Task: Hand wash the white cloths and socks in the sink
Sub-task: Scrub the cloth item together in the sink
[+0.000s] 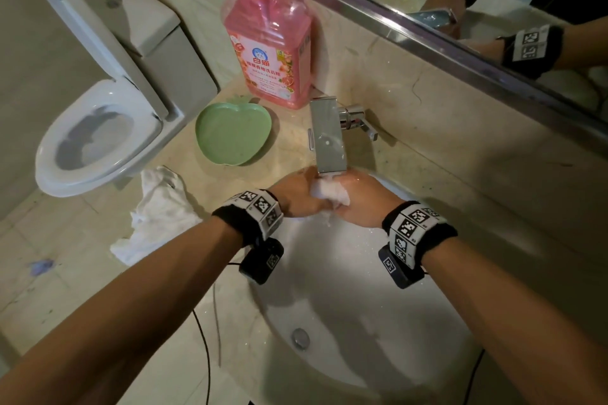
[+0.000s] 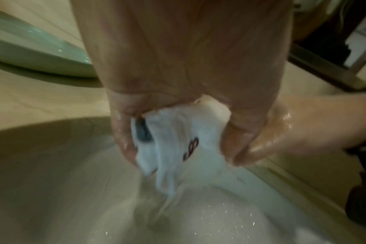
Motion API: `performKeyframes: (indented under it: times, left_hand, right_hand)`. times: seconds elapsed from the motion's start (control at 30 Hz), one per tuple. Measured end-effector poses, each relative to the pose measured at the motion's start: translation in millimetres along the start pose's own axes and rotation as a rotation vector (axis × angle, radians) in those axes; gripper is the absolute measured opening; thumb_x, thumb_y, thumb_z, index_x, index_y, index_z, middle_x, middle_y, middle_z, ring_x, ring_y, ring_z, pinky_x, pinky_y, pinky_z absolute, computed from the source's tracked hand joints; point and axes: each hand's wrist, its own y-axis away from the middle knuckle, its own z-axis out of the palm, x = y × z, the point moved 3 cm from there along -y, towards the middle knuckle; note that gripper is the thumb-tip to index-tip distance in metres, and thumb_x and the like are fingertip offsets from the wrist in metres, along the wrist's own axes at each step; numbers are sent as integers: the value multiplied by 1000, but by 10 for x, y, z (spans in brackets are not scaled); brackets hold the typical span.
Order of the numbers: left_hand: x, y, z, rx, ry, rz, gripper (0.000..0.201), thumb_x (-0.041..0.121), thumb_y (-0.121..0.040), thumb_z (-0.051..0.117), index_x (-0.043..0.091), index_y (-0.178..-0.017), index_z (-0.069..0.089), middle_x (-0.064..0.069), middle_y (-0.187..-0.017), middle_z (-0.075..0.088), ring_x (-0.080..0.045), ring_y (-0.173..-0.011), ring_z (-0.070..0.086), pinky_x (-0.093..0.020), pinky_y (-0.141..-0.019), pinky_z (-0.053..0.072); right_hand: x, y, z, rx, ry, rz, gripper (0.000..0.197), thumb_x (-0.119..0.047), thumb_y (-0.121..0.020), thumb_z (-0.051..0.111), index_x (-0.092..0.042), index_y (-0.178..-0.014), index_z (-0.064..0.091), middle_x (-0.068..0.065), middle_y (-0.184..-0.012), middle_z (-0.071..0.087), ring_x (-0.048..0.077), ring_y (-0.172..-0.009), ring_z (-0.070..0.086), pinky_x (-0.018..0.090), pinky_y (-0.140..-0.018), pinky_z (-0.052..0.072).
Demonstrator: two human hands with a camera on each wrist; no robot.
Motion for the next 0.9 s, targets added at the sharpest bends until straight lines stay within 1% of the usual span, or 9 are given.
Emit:
performKeyframes:
  times: [0.13, 0.27, 0.4, 0.47, 0.57, 0.63, 0.73, 0.8, 0.9]
  left_hand:
    - [-114, 120, 82, 22, 19, -41, 72, 64, -86, 59, 25, -144, 44, 0, -144, 51, -22, -125, 53, -42, -107, 44]
    - [-219, 187, 135, 111, 91, -54, 53, 36, -93, 64, 17, -140, 49, -4, -136, 59, -22, -121, 56, -33, -104, 42]
    - [-263, 250, 131, 421, 191, -46, 47, 24, -86, 74, 13, -130, 60, -6, -131, 63, -23, -116, 60, -22, -94, 41]
    - [-267, 270, 132, 545, 179, -54, 35, 21, -81, 76, 14, -114, 66, -7, -117, 68, -25, -104, 63, -27, -89, 47]
    - [-254, 287, 99, 623, 259, -55, 25, 15, -75, 76, 15, -92, 58, -6, -96, 69, -27, -89, 63, -40, -81, 52]
    - [-242, 275, 70, 613, 277, -49, 31, 15, -74, 77, 16, -92, 53, -4, -96, 67, -27, -89, 61, -42, -82, 51]
    - [-241, 225, 33, 446, 255, -75, 41, 25, -76, 78, 20, -109, 55, 1, -100, 63, -23, -93, 59, -37, -86, 49]
    - [-272, 186, 14, 343, 247, -72, 32, 28, -81, 74, 21, -107, 57, -2, -102, 65, -25, -97, 61, -36, -85, 49]
    - [-316, 171, -20, 317, 365, -31, 19, 26, -87, 69, 23, -98, 54, 1, -94, 62, -22, -90, 60, -33, -75, 48]
  right_hand:
    - [-98, 7, 56, 28, -105, -29, 51, -5, -86, 62, -26, -132, 59, 7, -136, 54, 24, -123, 53, 39, -107, 44]
    - [-91, 4, 108, 168, -199, 145, 54, -12, -78, 80, -7, -127, 60, 15, -132, 53, 29, -110, 61, 40, -98, 50]
    - [-45, 34, 112, 321, -375, 230, 79, -13, -67, 89, -5, -131, 43, 7, -114, 65, 24, -101, 64, 38, -88, 54]
    - [-55, 27, 115, 331, -421, 237, 86, -14, -67, 90, -6, -135, 37, 9, -115, 68, 26, -102, 65, 41, -89, 55]
    - [-51, 19, 127, 289, -417, 224, 82, -23, -71, 88, -7, -139, 46, 8, -116, 69, 26, -104, 66, 45, -90, 55]
    - [-32, 47, 121, 287, -437, 221, 69, -31, -73, 87, -11, -131, 55, 5, -114, 70, 23, -103, 66, 43, -89, 55]
    - [-20, 107, 109, 275, -437, 197, 51, -40, -75, 83, -17, -117, 66, -1, -103, 70, 19, -95, 67, 35, -80, 55]
    - [27, 136, 111, 242, -467, 192, 47, -41, -73, 83, -21, -113, 69, -6, -101, 69, 15, -94, 66, 32, -78, 55]
    - [155, 180, 123, 182, -583, 228, 52, -34, -68, 90, -21, -113, 68, -3, -106, 71, 16, -99, 67, 41, -89, 56]
